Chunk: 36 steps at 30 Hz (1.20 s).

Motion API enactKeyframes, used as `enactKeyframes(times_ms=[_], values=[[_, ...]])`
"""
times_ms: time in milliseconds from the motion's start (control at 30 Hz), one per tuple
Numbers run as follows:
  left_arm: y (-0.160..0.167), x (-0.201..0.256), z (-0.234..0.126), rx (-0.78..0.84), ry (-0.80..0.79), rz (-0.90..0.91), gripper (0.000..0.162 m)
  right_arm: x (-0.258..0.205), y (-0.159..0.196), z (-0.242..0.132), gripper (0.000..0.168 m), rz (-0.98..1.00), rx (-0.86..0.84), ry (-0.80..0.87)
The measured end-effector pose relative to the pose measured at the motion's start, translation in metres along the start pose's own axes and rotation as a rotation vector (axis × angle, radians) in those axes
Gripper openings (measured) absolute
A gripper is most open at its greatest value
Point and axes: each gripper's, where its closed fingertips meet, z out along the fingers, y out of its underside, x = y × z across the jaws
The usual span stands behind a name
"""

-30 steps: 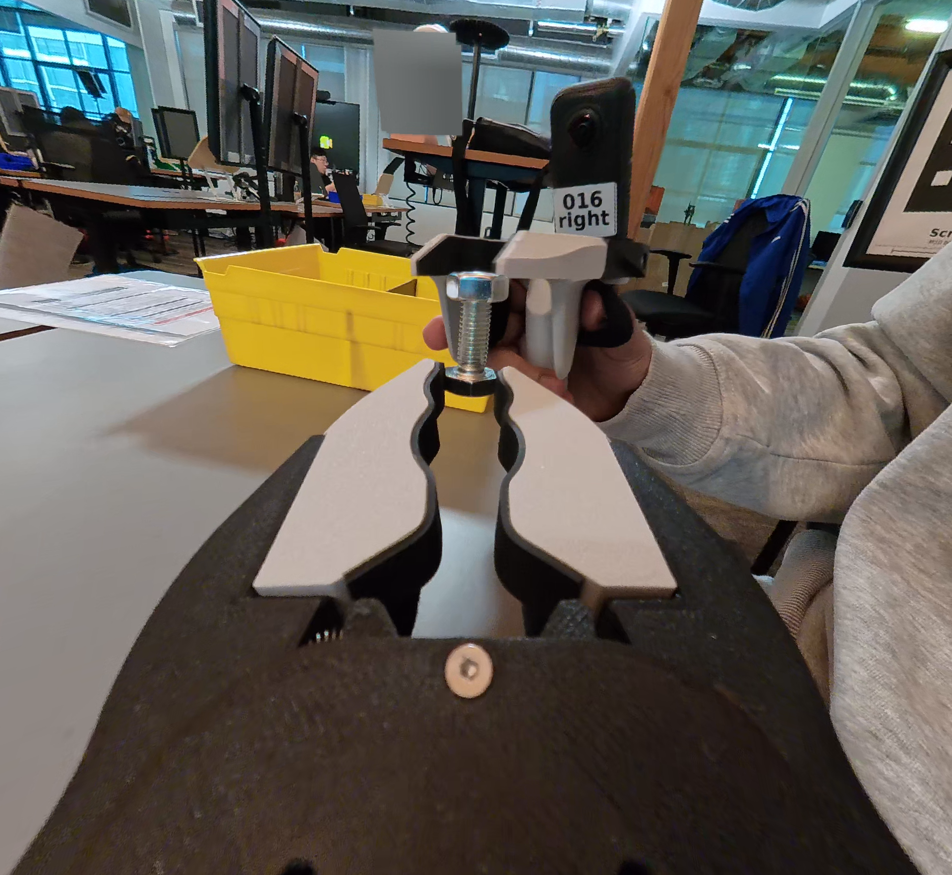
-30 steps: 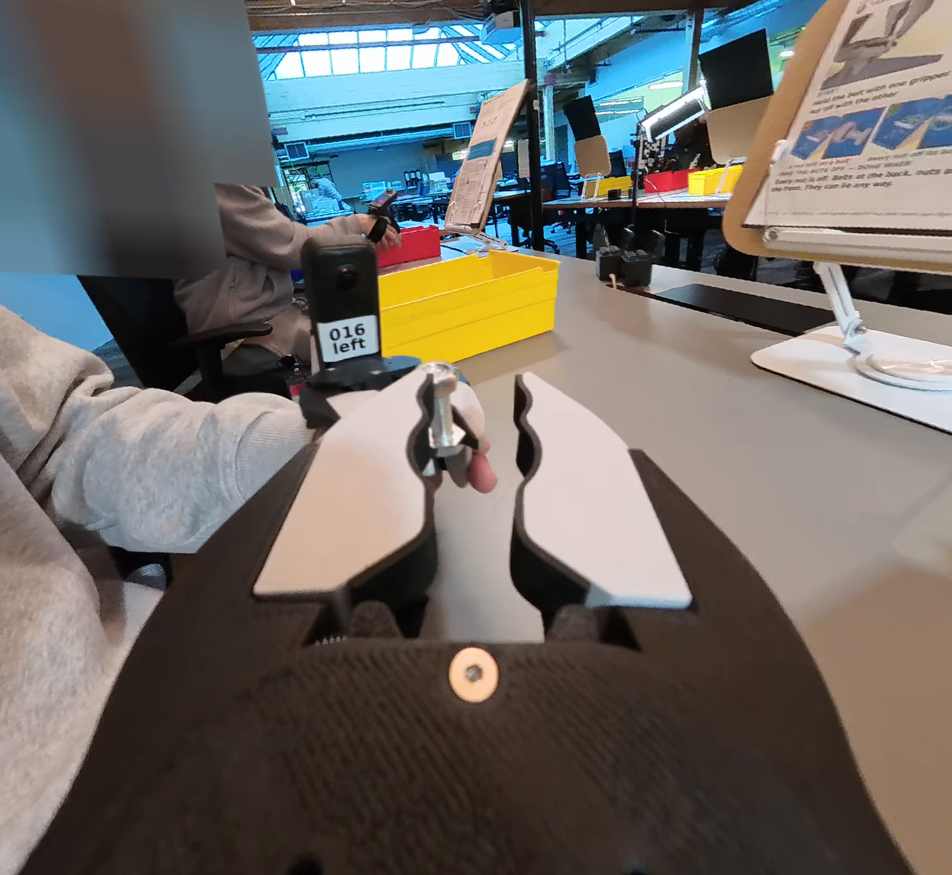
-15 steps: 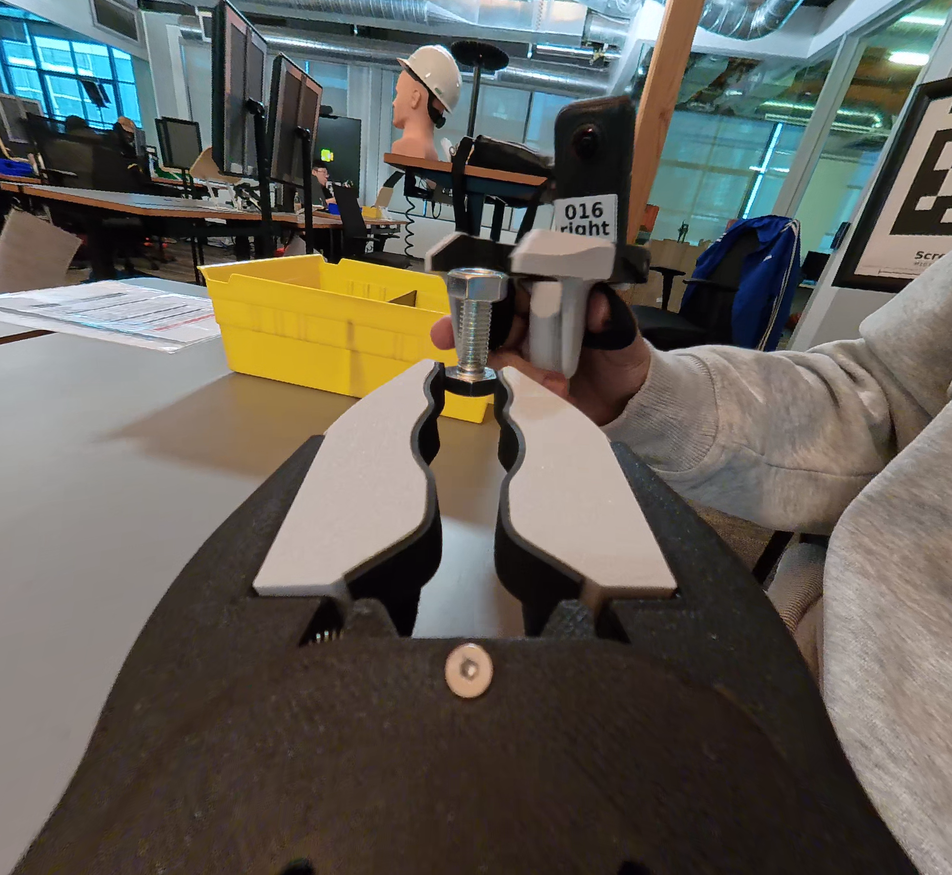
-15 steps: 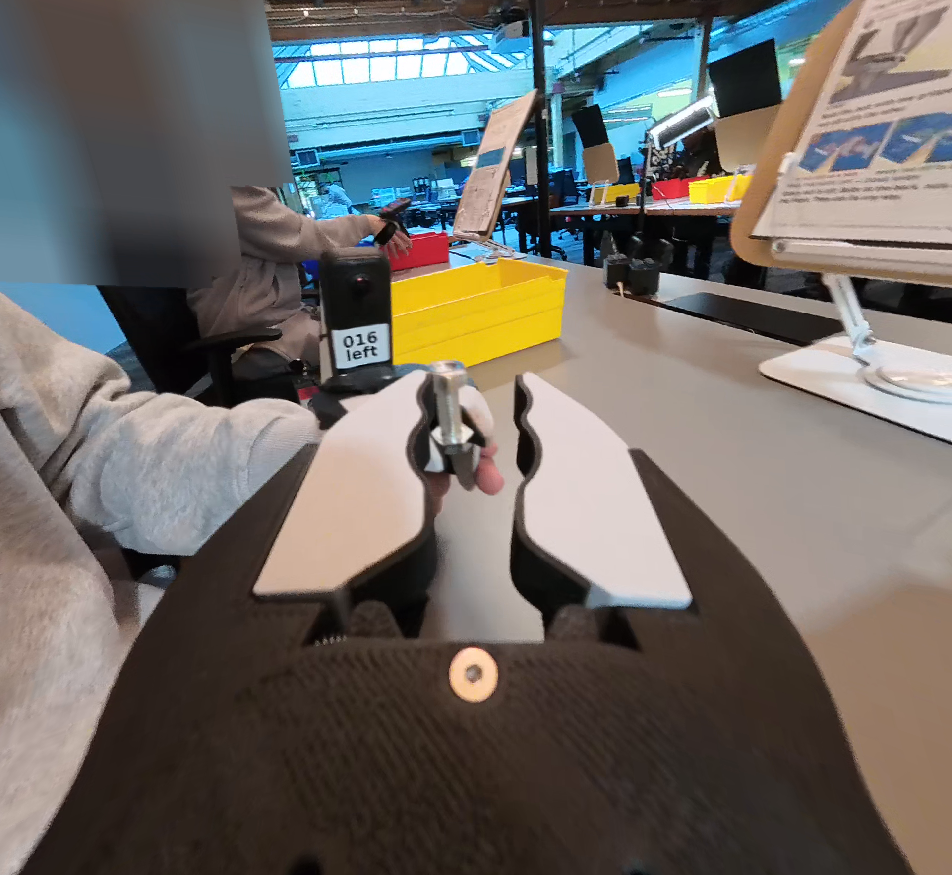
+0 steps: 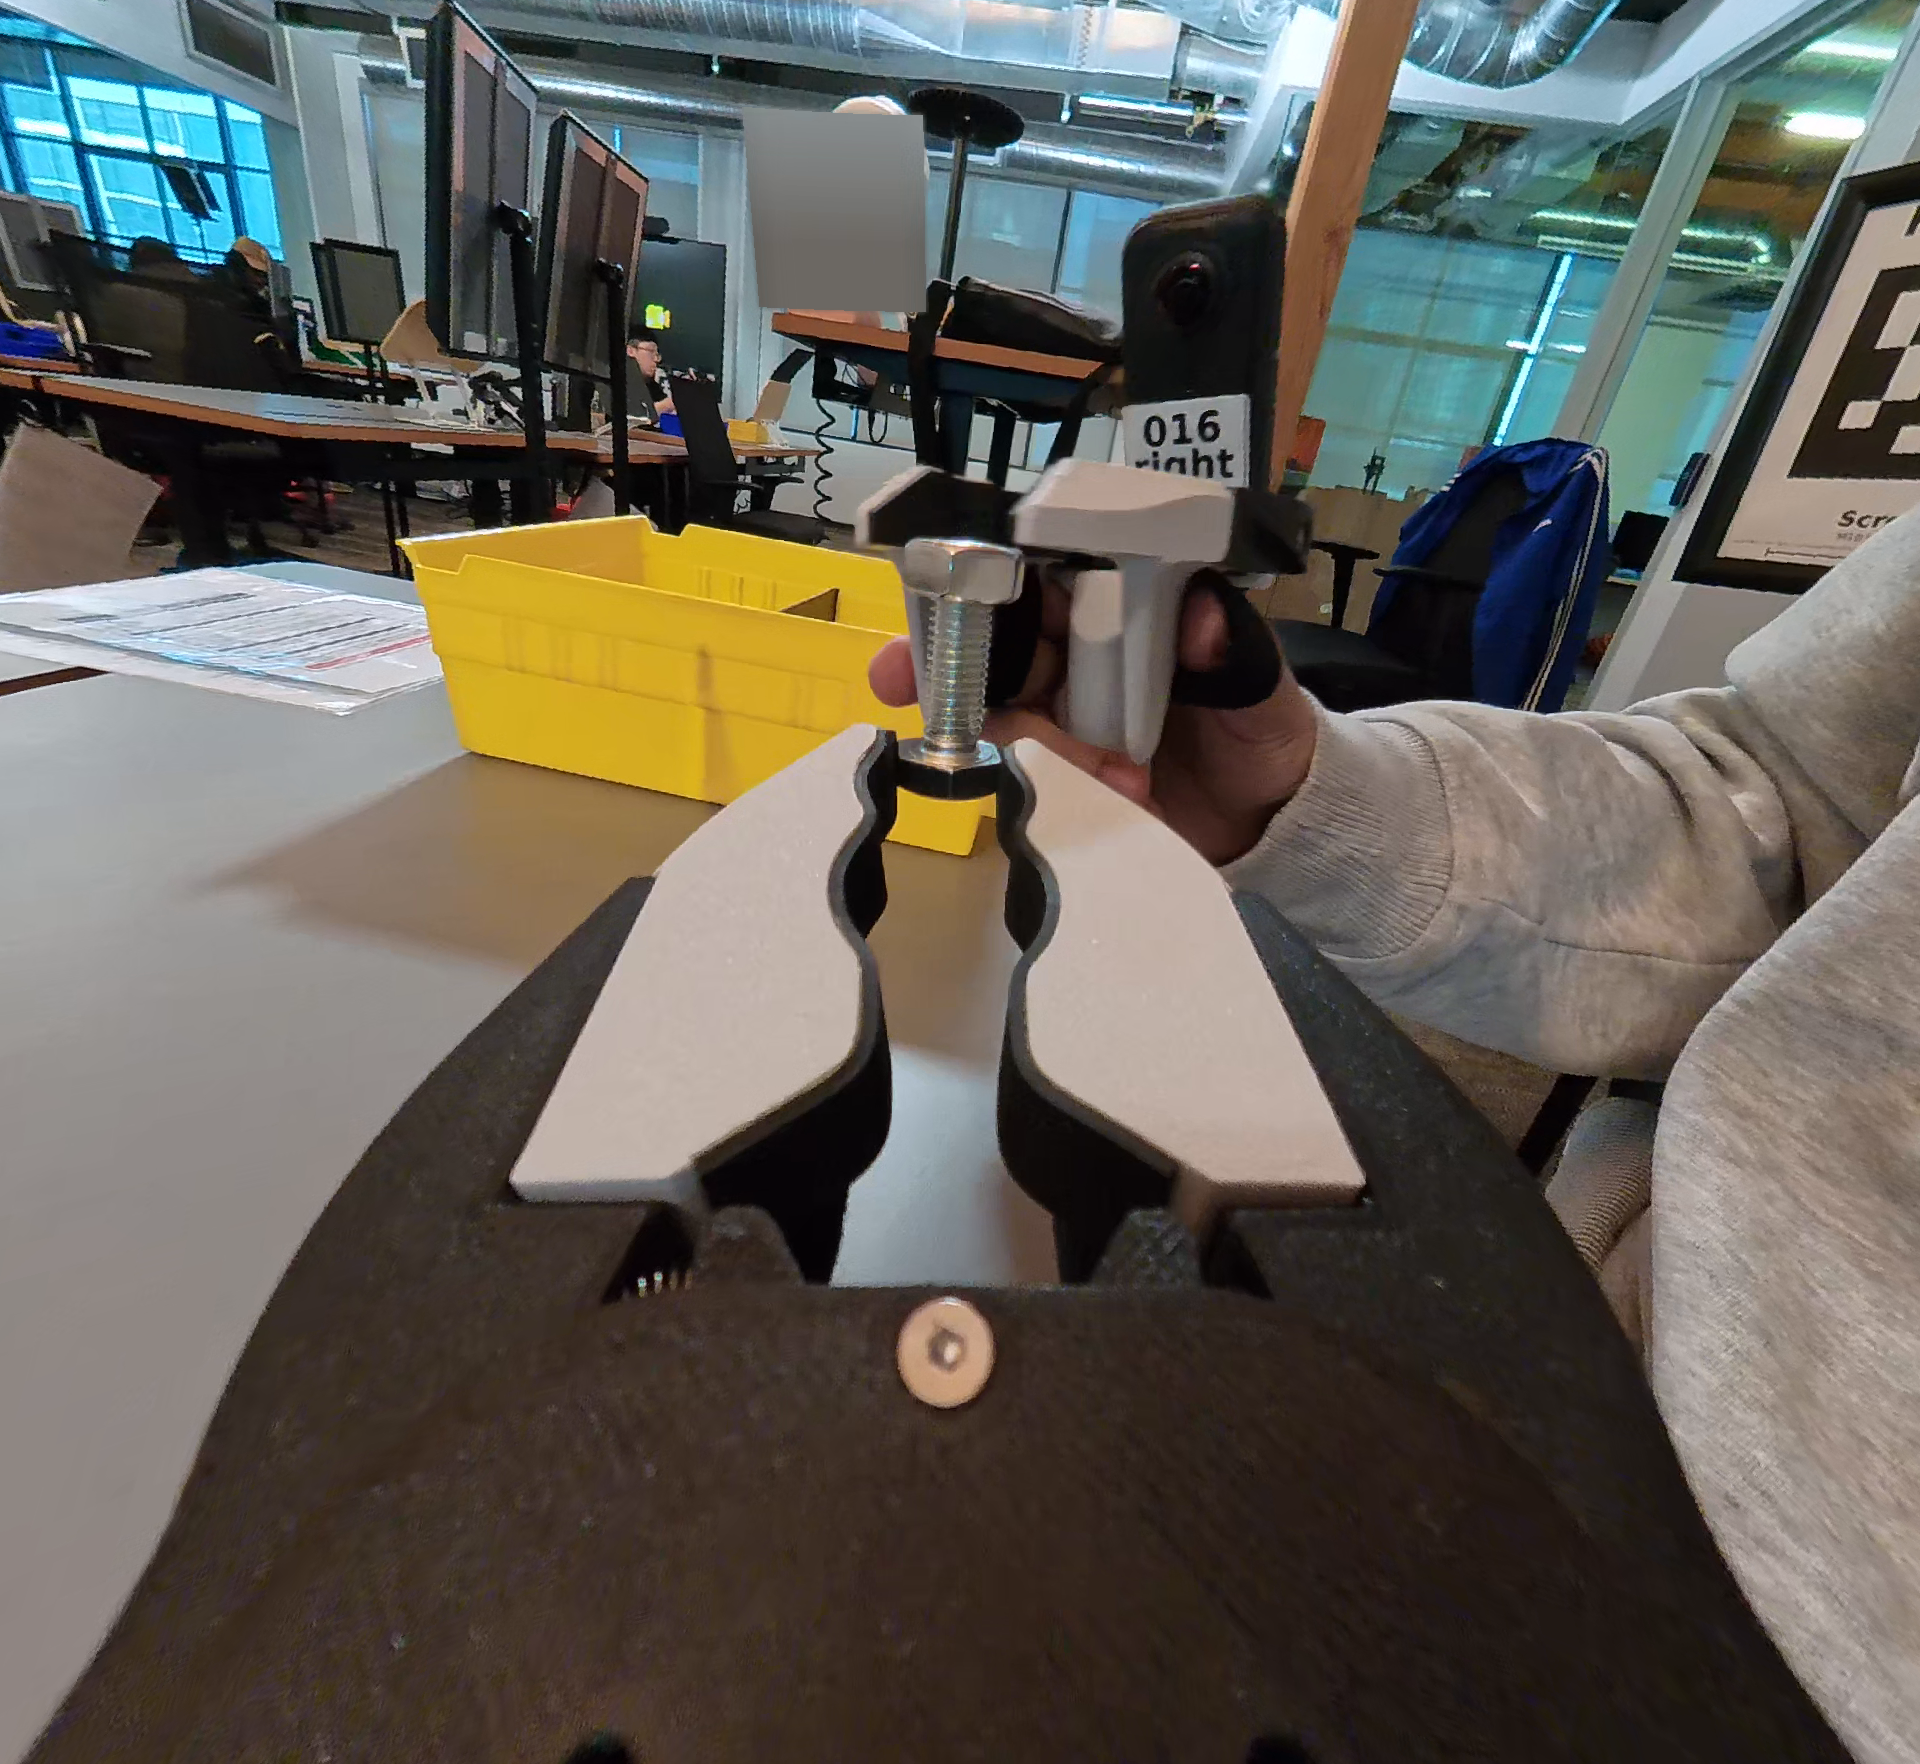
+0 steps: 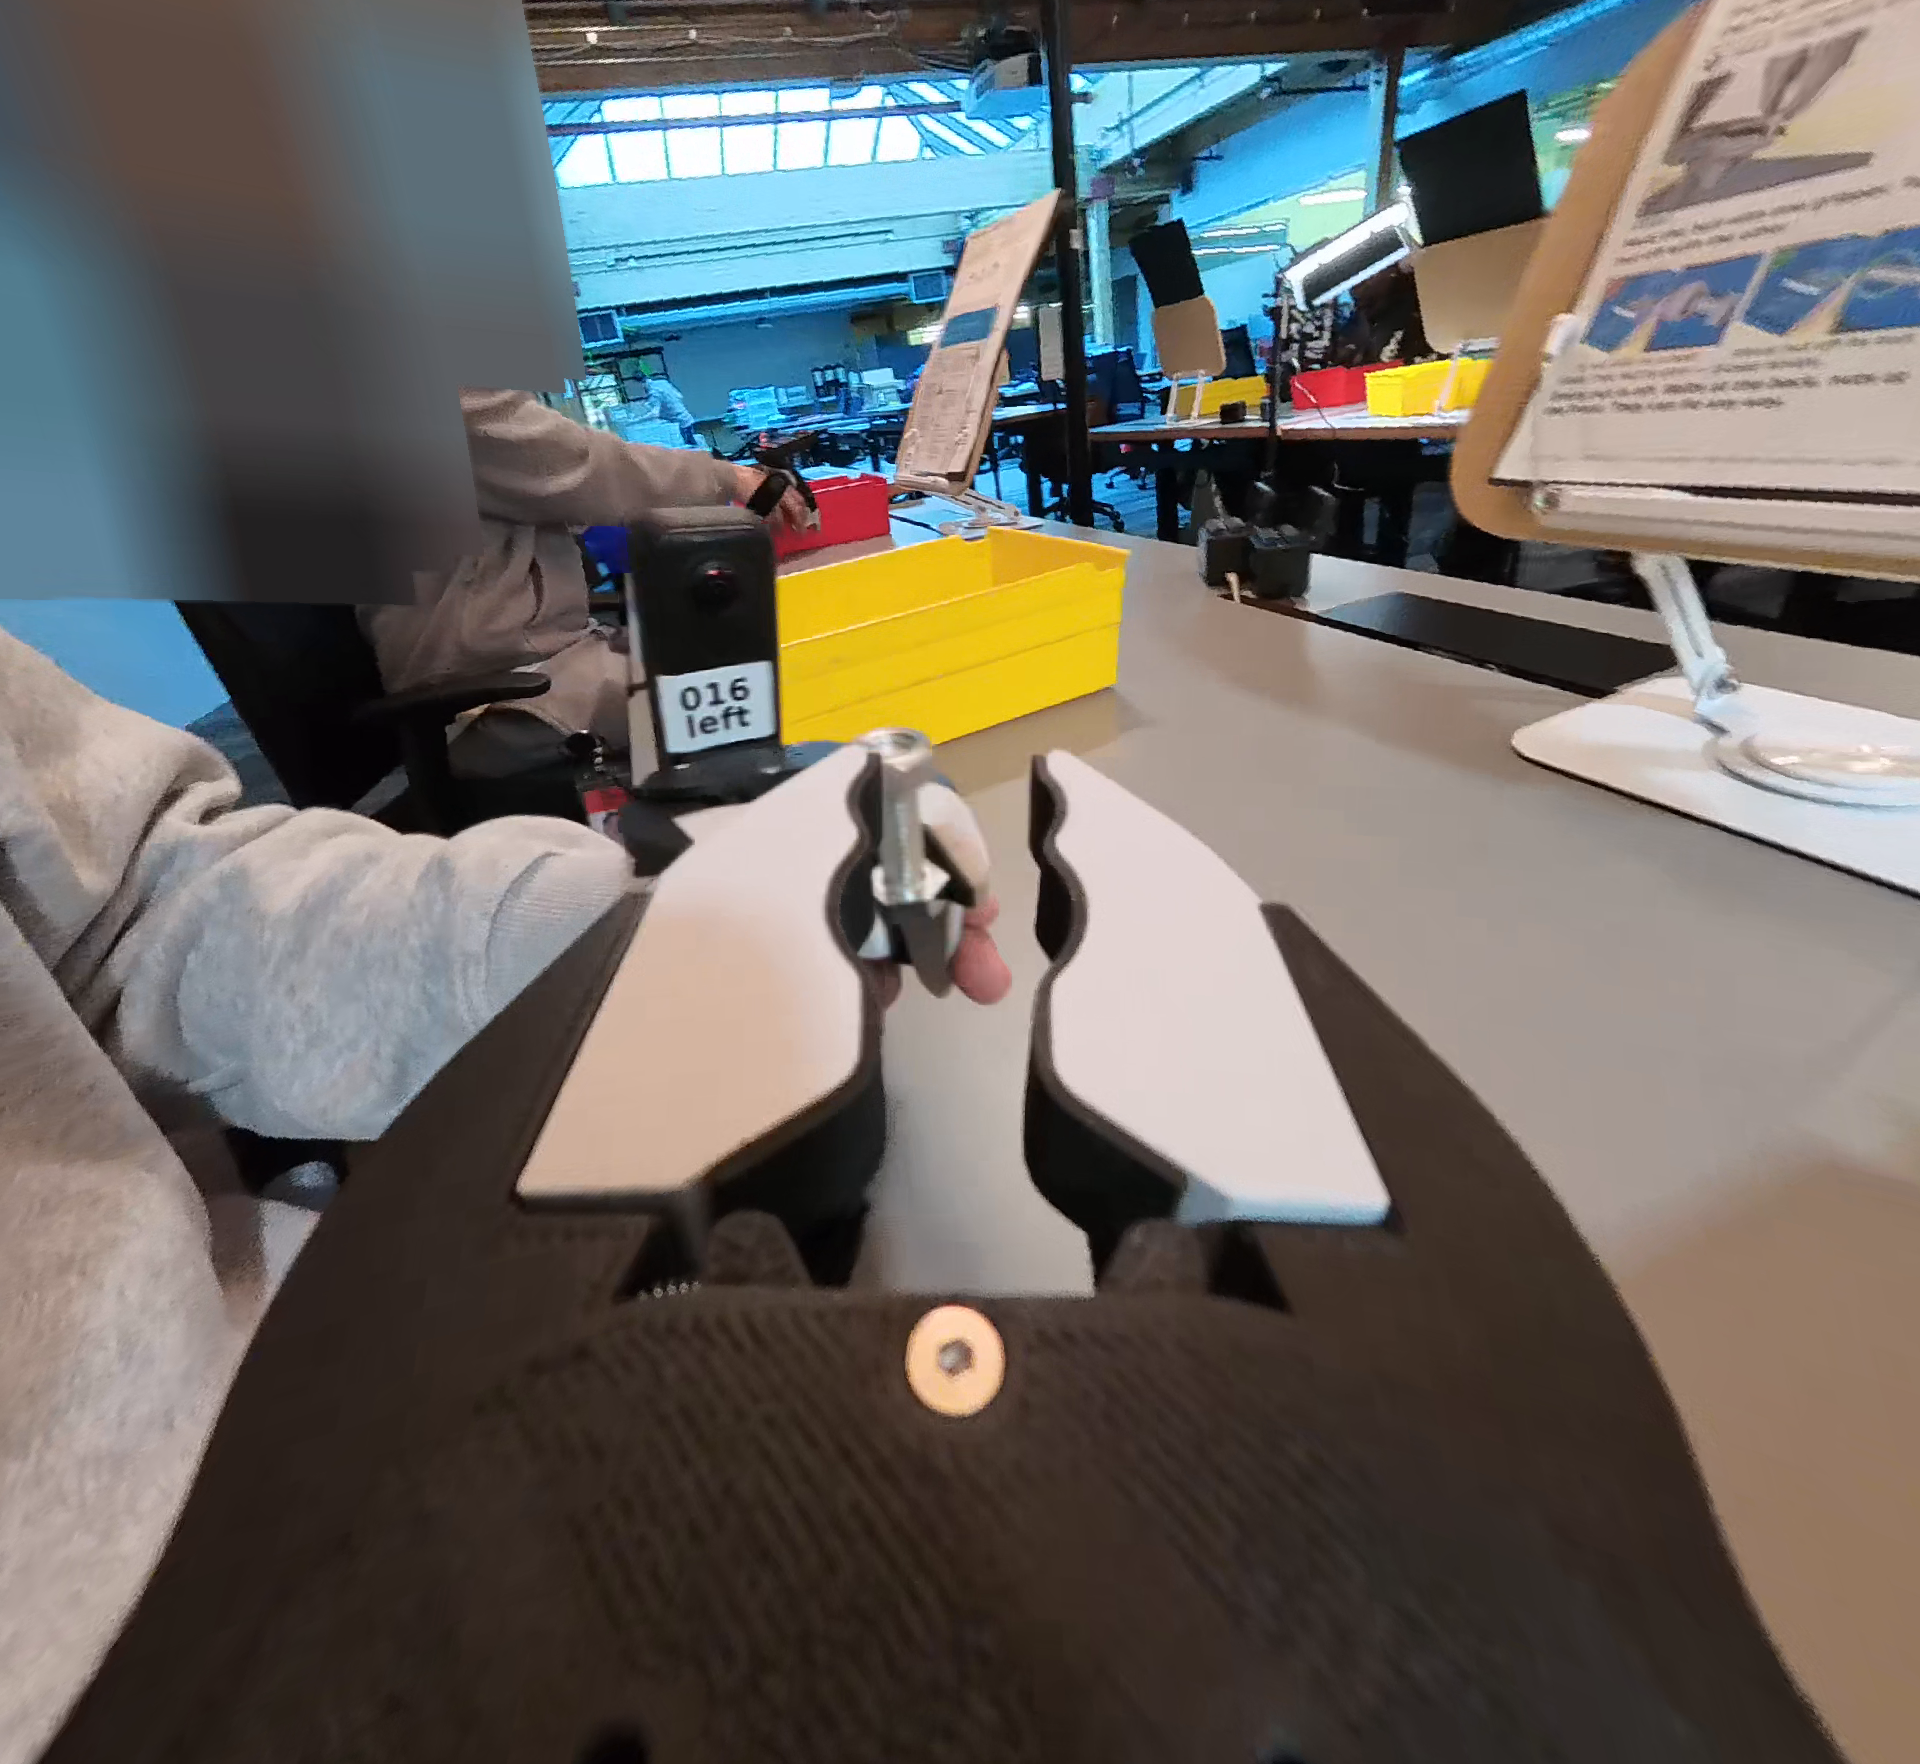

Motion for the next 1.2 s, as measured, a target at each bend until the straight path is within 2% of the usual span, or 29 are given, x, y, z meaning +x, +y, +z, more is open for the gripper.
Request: enactKeyframes(times_ms=[167,567,767,967,1067,1200], values=[[0.0,0.0,0.0,-0.002,0.001,0.001,0.019,-0.019,0.004,0.011,0.026,-0.055,-0.016,-0.034],[0.007,0.007,0.004,-0.034,0.02,0.019,0.019,-0.025,0.013,0.018,0.036,-0.075,-0.056,-0.048],[0.007,0.009,0.005,-0.036,0.03,0.024,0.019,-0.019,0.015,0.017,0.024,-0.081,-0.068,-0.013],[0.001,0.005,0.002,-0.004,0.016,0.001,0.019,-0.009,0.009,0.008,0.029,-0.023,-0.028,-0.023],[-0.004,0.002,0.0,0.018,0.011,-0.015,0.019,0.002,0.006,0.001,0.023,-0.002,-0.007,0.011],[-0.002,0.002,0.001,0.007,0.008,-0.005,0.019,-0.004,-0.002,0.0,0.027,0.005,0.027,-0.025]])
